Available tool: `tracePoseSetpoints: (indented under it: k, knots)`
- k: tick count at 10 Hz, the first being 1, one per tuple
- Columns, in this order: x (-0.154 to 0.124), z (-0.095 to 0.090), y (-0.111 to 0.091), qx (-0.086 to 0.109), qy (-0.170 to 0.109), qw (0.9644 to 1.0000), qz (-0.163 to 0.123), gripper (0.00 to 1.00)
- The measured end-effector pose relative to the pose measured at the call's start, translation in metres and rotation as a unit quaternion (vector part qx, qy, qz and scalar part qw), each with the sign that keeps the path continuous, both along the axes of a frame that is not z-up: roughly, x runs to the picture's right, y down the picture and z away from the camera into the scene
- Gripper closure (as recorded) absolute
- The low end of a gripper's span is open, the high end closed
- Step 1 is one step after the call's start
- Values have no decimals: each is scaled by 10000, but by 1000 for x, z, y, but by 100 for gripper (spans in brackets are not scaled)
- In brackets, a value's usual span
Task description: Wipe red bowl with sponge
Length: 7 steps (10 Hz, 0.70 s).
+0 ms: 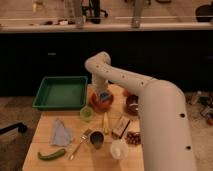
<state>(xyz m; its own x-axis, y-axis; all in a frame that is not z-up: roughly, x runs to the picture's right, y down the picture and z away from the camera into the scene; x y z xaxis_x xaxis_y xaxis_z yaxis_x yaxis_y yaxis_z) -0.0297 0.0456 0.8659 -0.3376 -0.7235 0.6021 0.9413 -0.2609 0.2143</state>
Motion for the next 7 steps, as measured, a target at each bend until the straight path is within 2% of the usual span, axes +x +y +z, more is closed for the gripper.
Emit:
tracePoseSetpoints:
  k: [2, 5, 7]
  knots:
    - [-27, -23, 9, 85, -246, 9993, -251, 100]
    - [-41, -44, 31, 65, -462, 9972, -577, 100]
    - [-46, -53, 42, 62, -583, 9960, -678, 100]
